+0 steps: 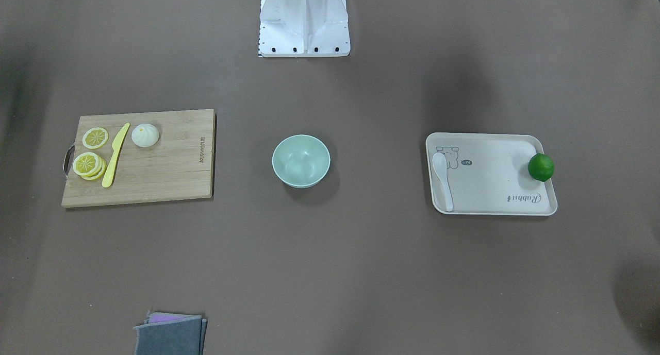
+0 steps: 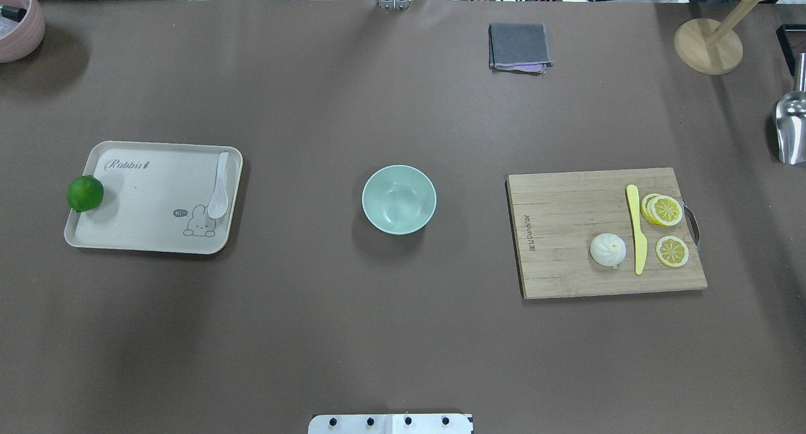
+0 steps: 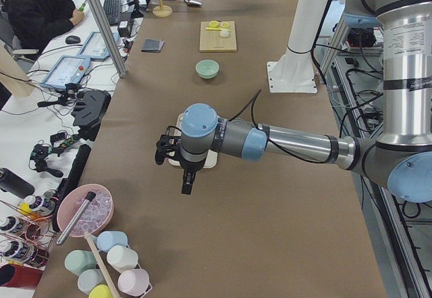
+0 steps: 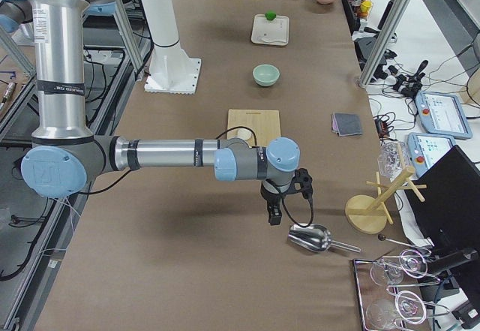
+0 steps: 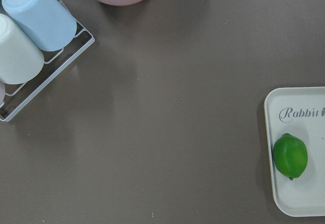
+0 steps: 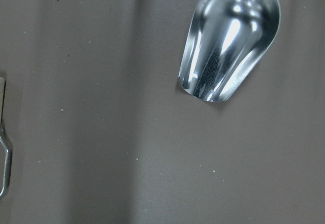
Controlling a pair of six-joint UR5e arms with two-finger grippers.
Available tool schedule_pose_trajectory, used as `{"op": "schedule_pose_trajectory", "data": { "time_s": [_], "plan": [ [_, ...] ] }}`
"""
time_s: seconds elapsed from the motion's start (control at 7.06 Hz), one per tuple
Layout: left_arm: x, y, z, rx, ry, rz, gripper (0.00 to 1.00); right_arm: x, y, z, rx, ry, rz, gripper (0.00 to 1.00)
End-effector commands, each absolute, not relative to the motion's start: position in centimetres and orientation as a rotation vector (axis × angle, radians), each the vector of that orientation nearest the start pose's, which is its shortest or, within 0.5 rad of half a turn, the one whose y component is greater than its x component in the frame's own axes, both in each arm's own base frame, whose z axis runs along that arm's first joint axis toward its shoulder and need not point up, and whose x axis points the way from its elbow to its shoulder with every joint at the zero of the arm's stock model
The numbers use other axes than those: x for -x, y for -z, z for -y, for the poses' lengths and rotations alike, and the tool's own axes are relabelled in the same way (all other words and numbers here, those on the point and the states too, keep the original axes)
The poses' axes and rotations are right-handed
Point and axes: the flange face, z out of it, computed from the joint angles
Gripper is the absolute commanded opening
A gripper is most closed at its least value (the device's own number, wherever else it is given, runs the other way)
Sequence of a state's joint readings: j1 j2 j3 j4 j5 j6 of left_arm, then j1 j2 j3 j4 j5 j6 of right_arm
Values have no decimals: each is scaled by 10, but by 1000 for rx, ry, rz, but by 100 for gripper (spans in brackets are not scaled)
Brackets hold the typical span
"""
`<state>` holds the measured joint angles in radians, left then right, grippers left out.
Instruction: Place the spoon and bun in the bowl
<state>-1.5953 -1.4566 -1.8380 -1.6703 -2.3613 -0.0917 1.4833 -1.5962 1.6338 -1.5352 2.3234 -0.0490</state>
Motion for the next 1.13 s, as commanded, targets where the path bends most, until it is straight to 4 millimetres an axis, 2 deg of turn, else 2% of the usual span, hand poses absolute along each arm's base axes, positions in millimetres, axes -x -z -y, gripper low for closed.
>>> {"op": "schedule_pose_trajectory", "data": {
  "time_s": [0.0,0.99],
  "plan": [
    [73,-567,453,-214,7,-798,99,-23,-638,489,-54,157,752,100],
    [73,-557,459,-233,0,-799,99,-22,-636,488,-61,159,760,100]
  ]
}}
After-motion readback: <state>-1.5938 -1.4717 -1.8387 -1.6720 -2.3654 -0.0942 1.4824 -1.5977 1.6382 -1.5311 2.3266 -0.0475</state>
